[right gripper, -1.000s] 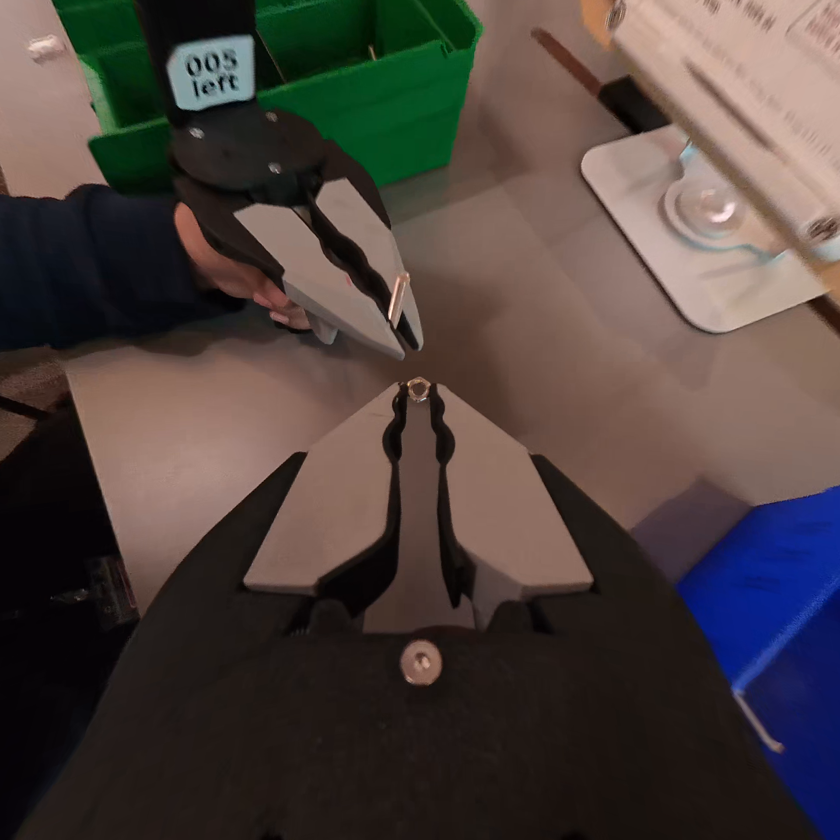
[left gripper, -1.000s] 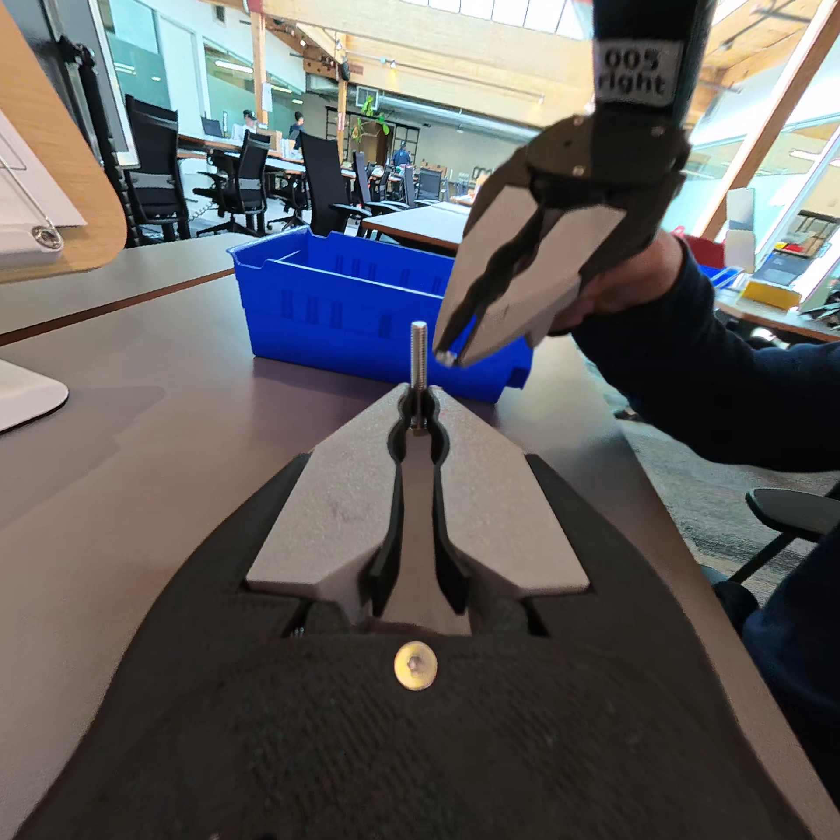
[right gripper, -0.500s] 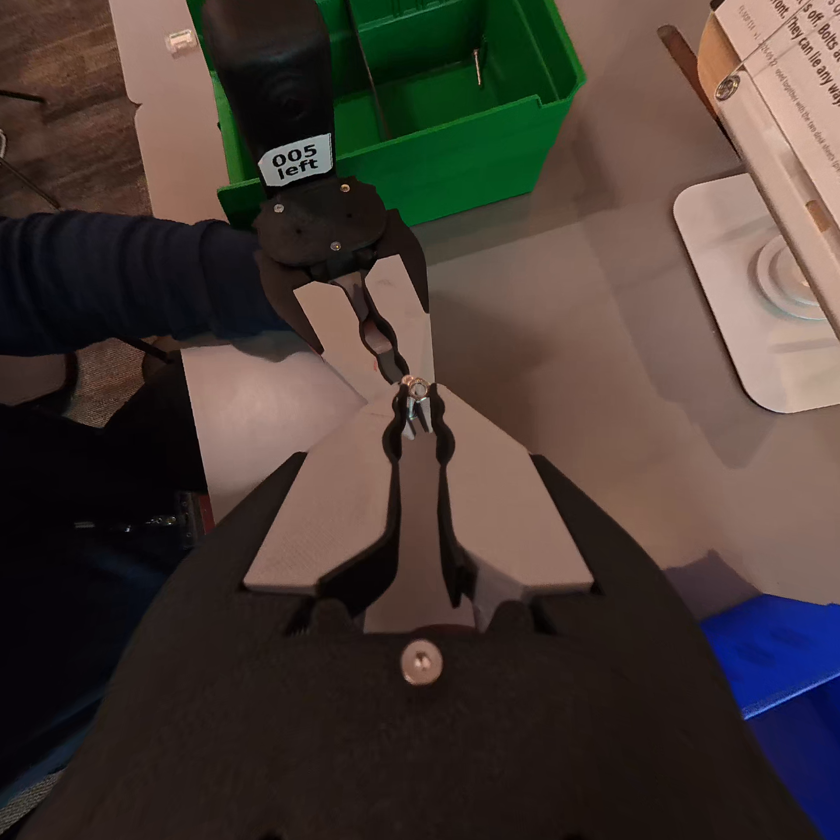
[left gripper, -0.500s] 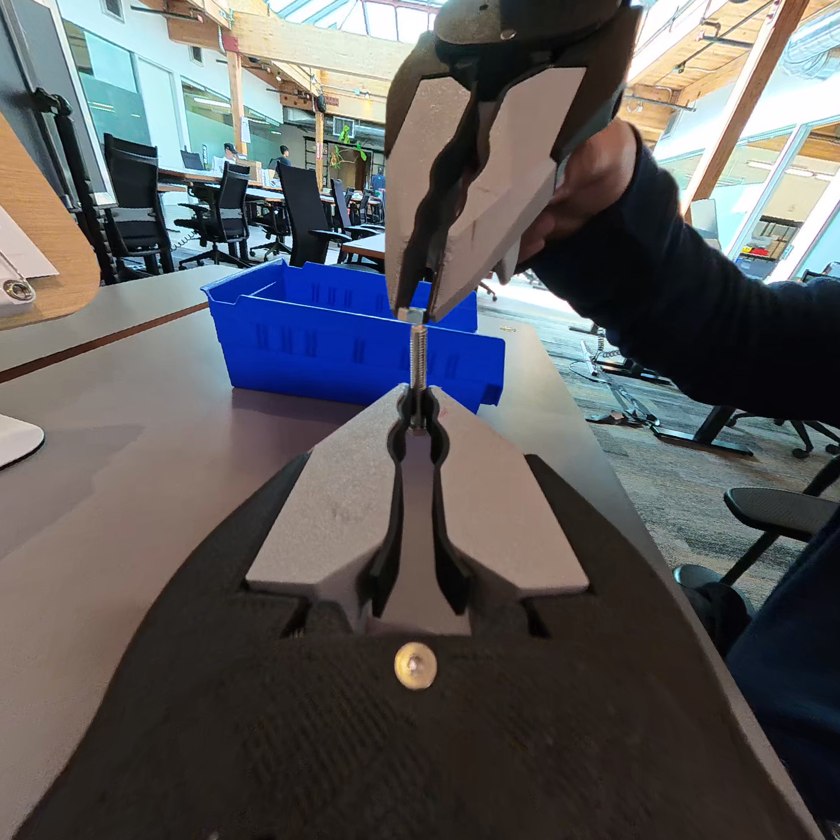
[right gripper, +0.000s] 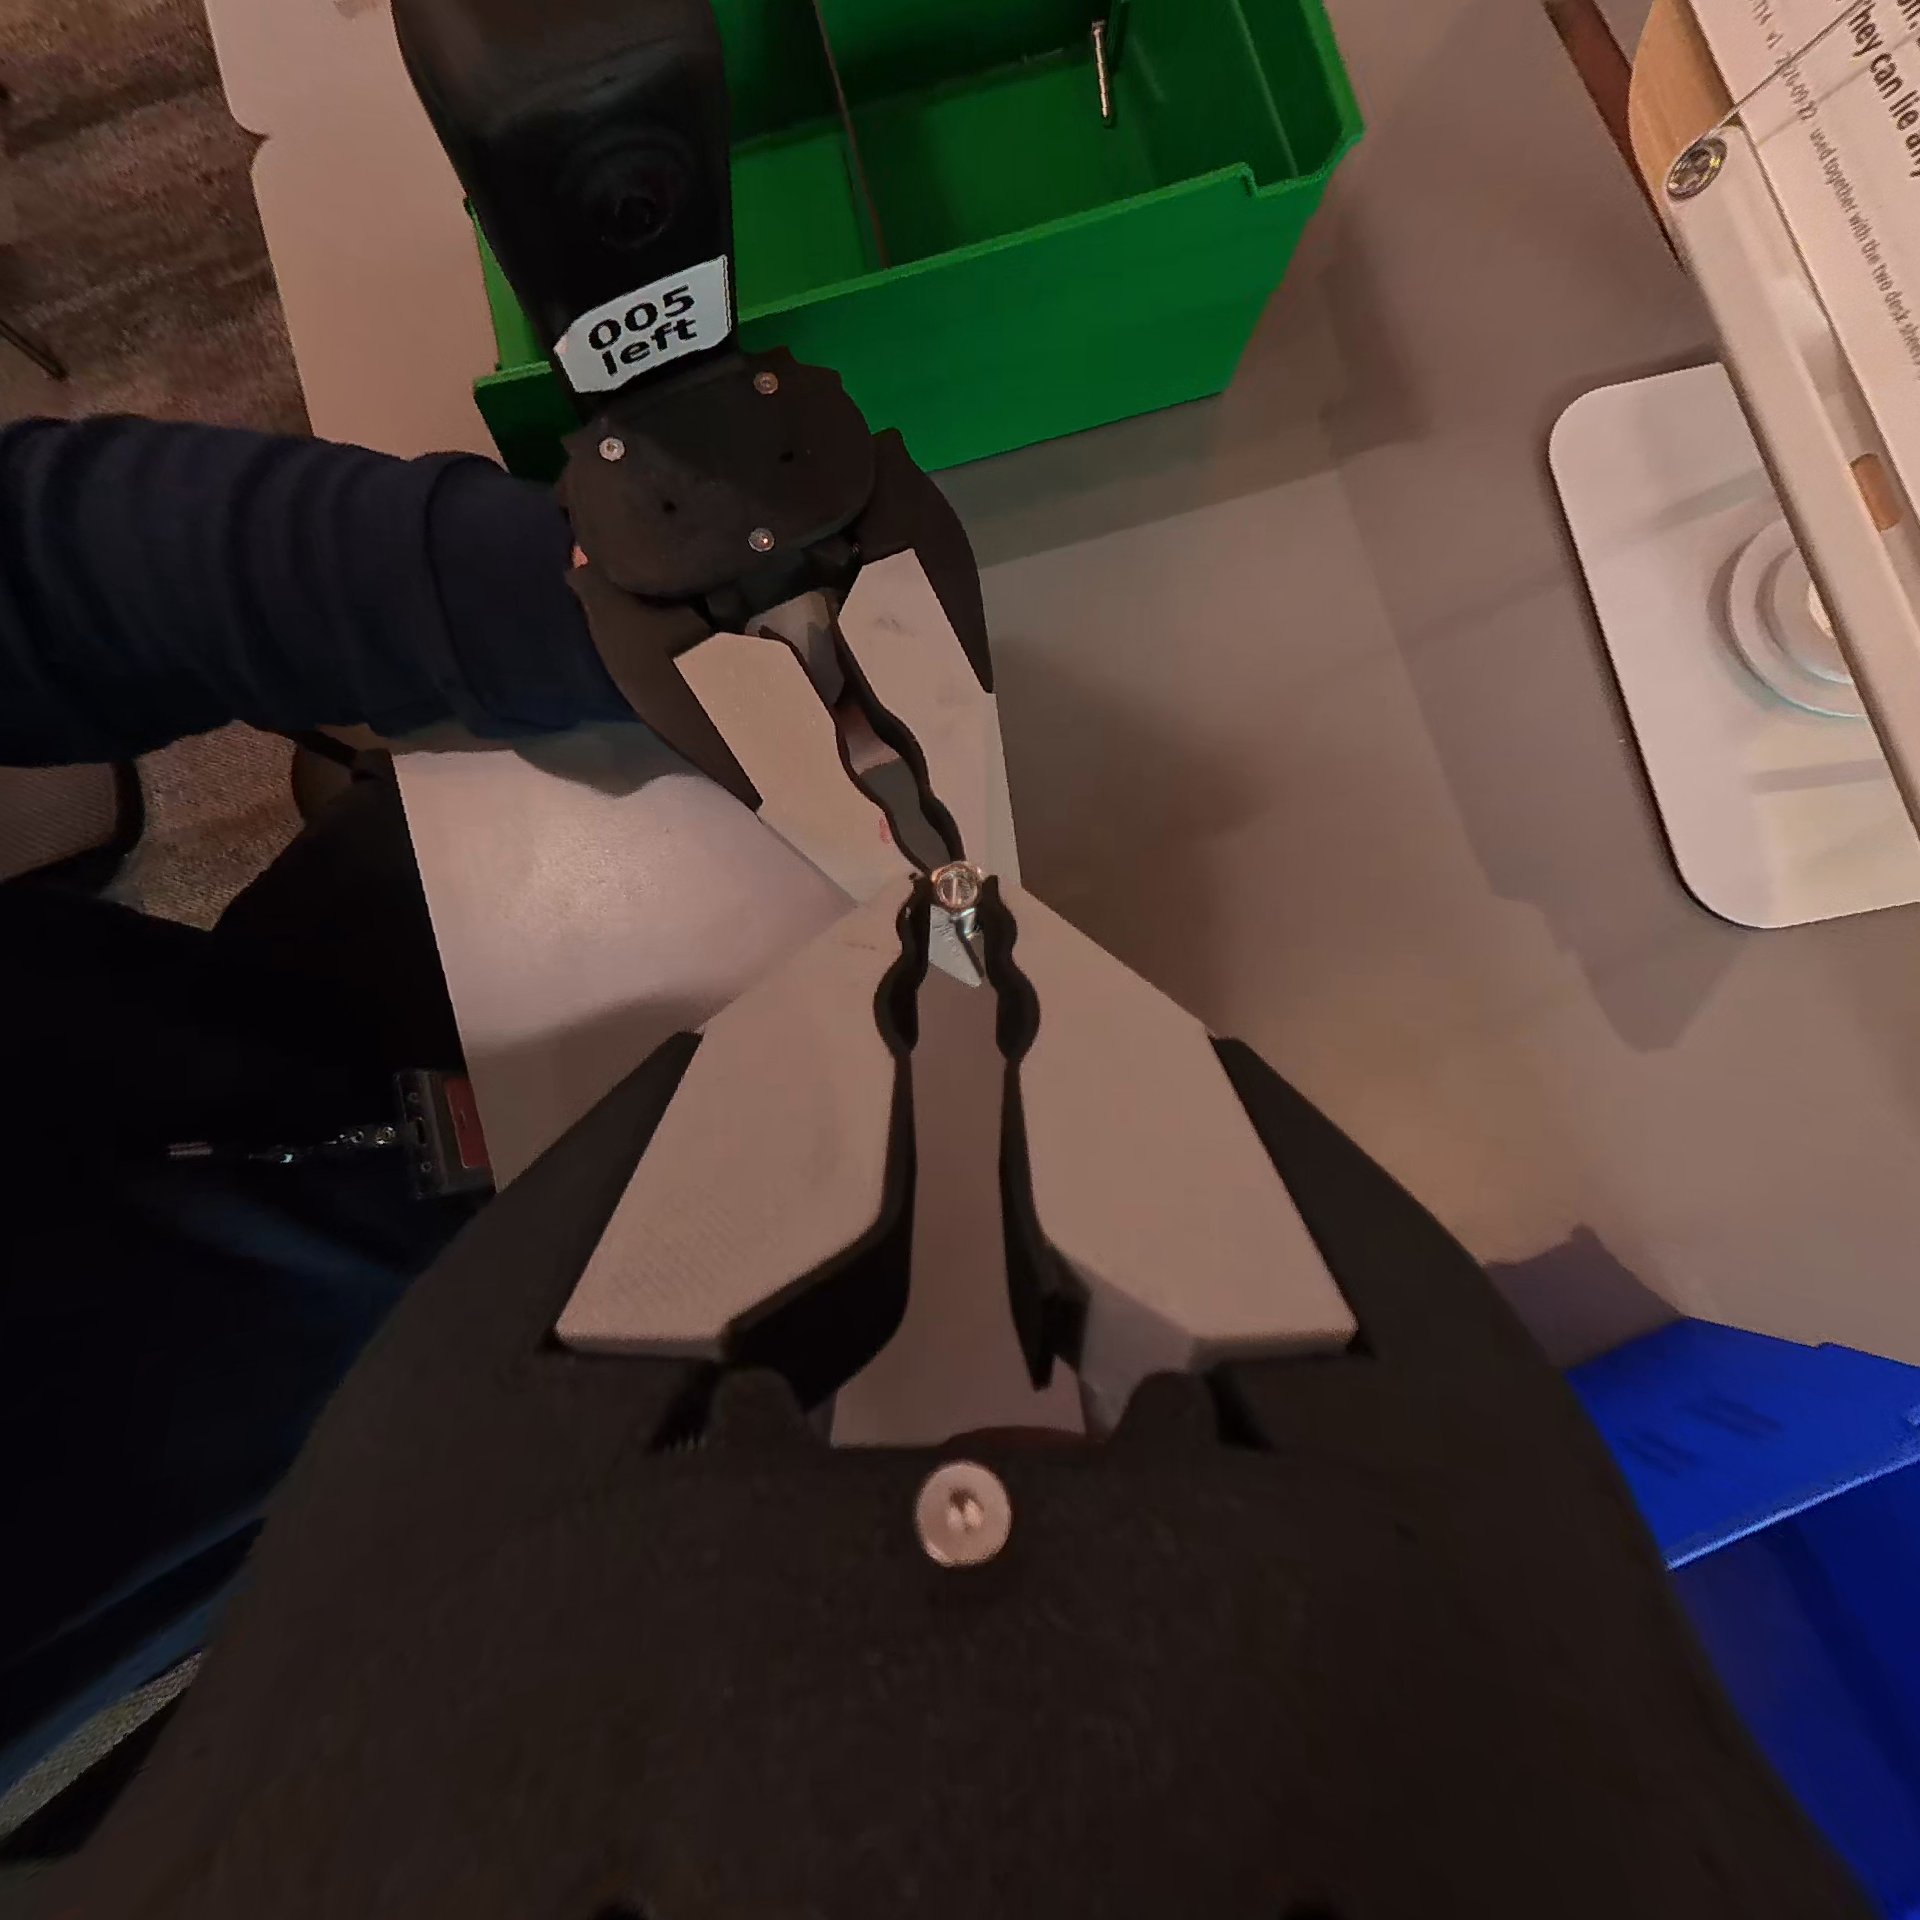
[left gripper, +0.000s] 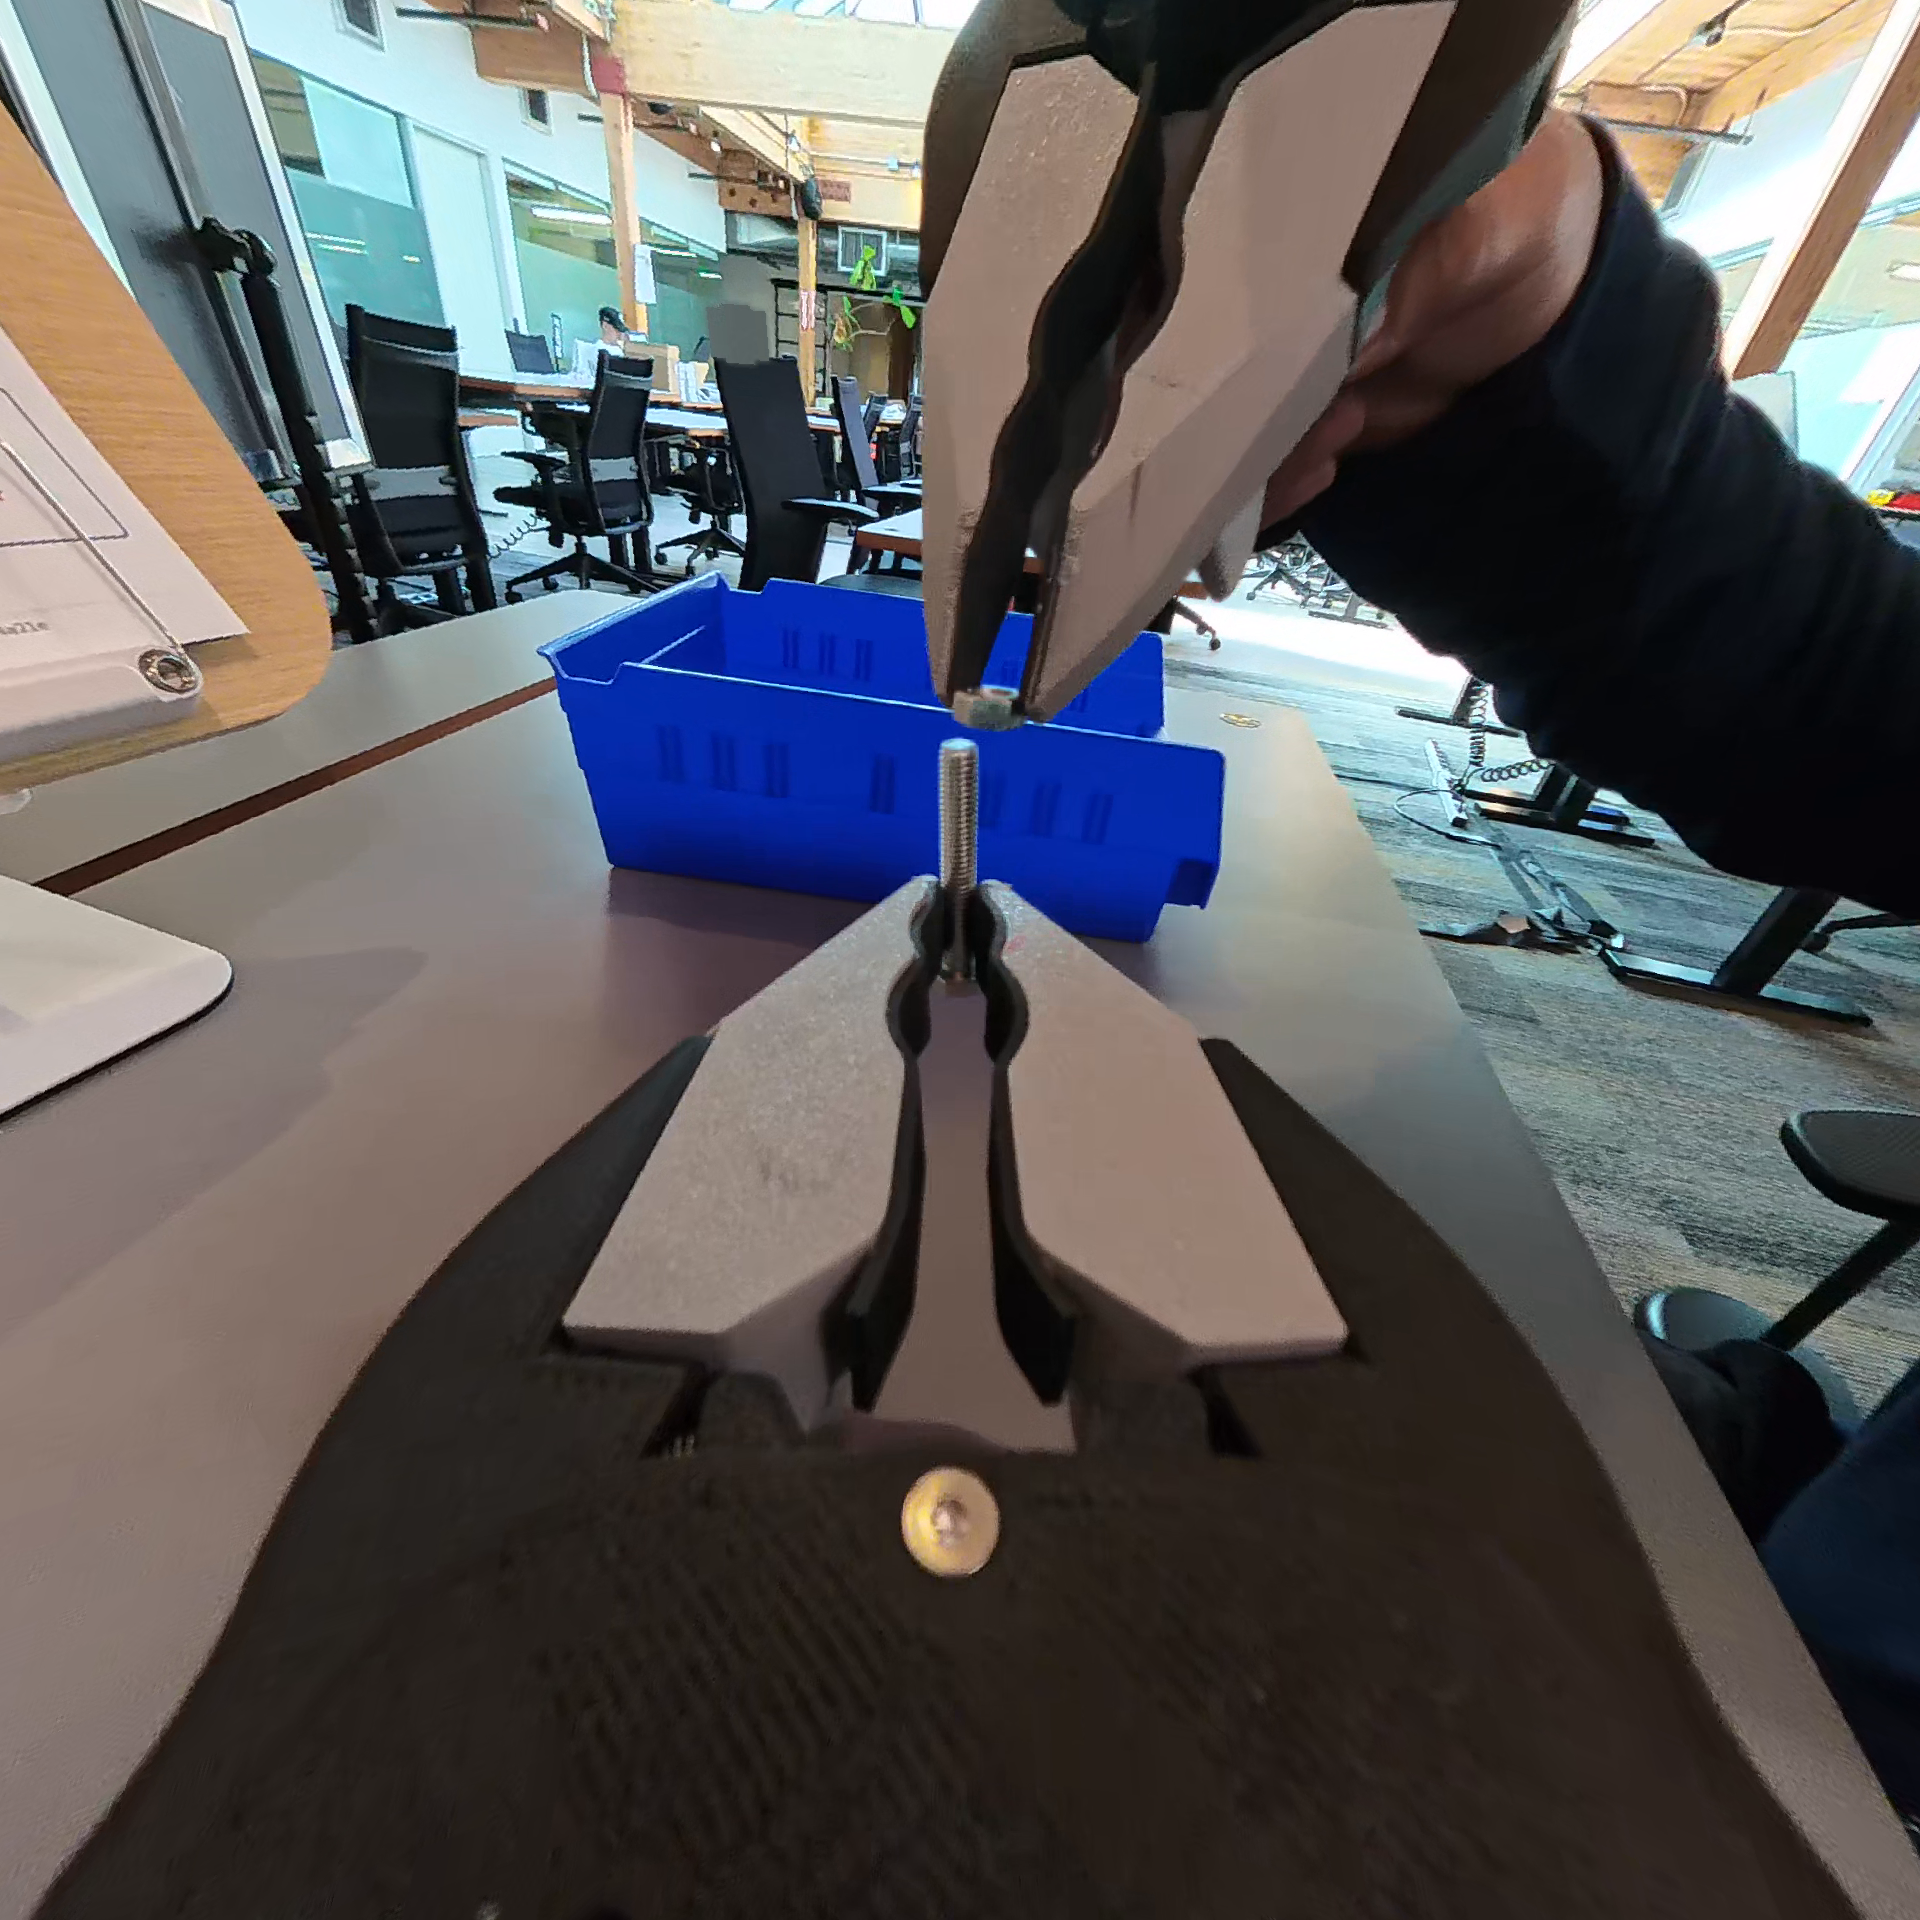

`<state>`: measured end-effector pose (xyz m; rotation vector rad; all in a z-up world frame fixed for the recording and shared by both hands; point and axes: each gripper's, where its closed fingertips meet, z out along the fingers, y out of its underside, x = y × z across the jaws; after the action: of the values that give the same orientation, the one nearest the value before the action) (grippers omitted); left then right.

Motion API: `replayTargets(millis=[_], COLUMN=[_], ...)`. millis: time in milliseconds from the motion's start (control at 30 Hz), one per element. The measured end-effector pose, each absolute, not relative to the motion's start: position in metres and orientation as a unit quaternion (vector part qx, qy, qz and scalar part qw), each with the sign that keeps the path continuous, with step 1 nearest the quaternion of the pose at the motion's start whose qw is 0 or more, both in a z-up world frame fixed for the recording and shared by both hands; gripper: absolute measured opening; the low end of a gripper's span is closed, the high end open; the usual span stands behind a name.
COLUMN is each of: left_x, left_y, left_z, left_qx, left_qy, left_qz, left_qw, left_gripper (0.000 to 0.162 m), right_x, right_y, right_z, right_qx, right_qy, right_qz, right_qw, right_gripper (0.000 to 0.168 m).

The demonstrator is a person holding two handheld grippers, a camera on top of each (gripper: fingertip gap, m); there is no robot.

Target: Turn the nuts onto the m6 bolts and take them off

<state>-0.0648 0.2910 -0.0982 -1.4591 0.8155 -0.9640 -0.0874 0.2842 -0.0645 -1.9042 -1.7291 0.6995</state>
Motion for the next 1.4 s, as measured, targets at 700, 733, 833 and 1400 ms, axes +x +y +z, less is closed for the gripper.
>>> replayTargets(millis=[700, 733, 833, 1400], left_x=[-0.062, -0.061, -0.061, -0.061], left_y=[0.292, 0.291, 0.292, 0.294], left_z=[-0.103, -0.103, -0.104, -0.108], left_qx=[-0.634, -0.634, -0.636, -0.645], left_qy=[0.351, 0.352, 0.353, 0.353], left_qz=[-0.402, -0.401, -0.398, -0.382], left_qw=[0.559, 0.56, 0.559, 0.559], left_gripper=[0.002, 0.002, 0.002, 0.002], right_x=[-0.088, -0.087, -0.087, -0.087], right_y=[0.288, 0.288, 0.289, 0.291], right_z=[-0.073, -0.073, -0.075, -0.079], right_qx=[-0.701, -0.701, -0.702, -0.709], right_qy=[-0.631, -0.631, -0.63, -0.625], right_qz=[0.244, 0.244, 0.245, 0.239], right_qw=[0.225, 0.225, 0.223, 0.224], right_gripper=[0.007, 0.007, 0.007, 0.007])
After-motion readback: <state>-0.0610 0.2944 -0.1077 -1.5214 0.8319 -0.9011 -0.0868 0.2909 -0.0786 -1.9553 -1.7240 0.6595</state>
